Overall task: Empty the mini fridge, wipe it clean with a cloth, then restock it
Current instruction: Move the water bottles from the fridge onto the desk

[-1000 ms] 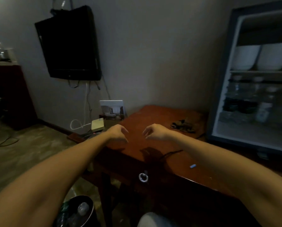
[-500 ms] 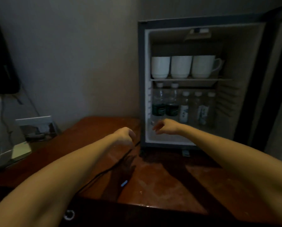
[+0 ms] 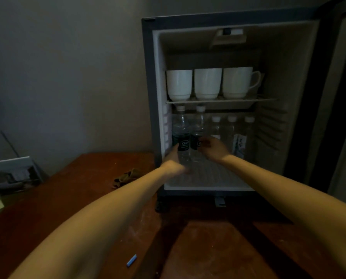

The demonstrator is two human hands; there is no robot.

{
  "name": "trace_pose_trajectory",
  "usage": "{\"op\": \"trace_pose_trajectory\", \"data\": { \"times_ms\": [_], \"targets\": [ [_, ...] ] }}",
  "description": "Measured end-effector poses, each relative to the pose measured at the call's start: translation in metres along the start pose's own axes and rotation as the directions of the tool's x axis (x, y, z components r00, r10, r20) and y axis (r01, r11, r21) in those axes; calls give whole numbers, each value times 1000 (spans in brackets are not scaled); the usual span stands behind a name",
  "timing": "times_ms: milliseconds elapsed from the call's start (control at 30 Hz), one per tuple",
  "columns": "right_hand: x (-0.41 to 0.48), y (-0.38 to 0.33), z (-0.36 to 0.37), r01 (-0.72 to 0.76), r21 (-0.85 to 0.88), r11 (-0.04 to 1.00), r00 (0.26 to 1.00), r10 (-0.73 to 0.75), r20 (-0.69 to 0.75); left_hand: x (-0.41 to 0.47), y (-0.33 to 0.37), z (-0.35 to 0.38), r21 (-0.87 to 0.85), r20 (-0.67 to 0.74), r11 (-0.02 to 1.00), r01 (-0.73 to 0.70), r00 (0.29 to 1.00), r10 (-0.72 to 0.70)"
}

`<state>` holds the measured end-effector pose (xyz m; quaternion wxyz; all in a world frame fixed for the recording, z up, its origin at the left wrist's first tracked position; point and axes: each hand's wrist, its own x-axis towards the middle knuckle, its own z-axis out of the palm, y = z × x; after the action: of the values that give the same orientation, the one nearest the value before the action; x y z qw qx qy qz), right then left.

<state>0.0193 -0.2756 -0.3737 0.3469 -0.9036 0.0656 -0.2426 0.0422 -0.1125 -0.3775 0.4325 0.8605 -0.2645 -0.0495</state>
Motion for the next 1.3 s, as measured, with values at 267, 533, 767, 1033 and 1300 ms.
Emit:
{"op": "trace_pose_trajectory", "data": {
  "times_ms": [267, 533, 767, 1033, 1300],
  "targets": [
    [62, -46, 32, 163, 191, 968, 948, -100, -303, 3, -7, 2, 21, -28, 994, -112, 993, 112],
    [110, -87, 39, 30, 502, 864, 983, 64, -169, 5, -20, 0, -87, 73, 995, -48, 996, 54],
    [94, -66, 45, 43, 519, 854, 979, 68, -193, 6, -22, 3, -118, 10, 990, -76, 997, 78],
    [35, -67, 26, 244, 582, 776, 943, -49, -330, 5, -18, 14, -143, -100, 987, -71, 993, 57],
    [17, -88, 11, 40, 513, 858, 997, 4, -83, 9, -9, 33, -330, -303, 942, -52, 952, -54]
  ]
}}
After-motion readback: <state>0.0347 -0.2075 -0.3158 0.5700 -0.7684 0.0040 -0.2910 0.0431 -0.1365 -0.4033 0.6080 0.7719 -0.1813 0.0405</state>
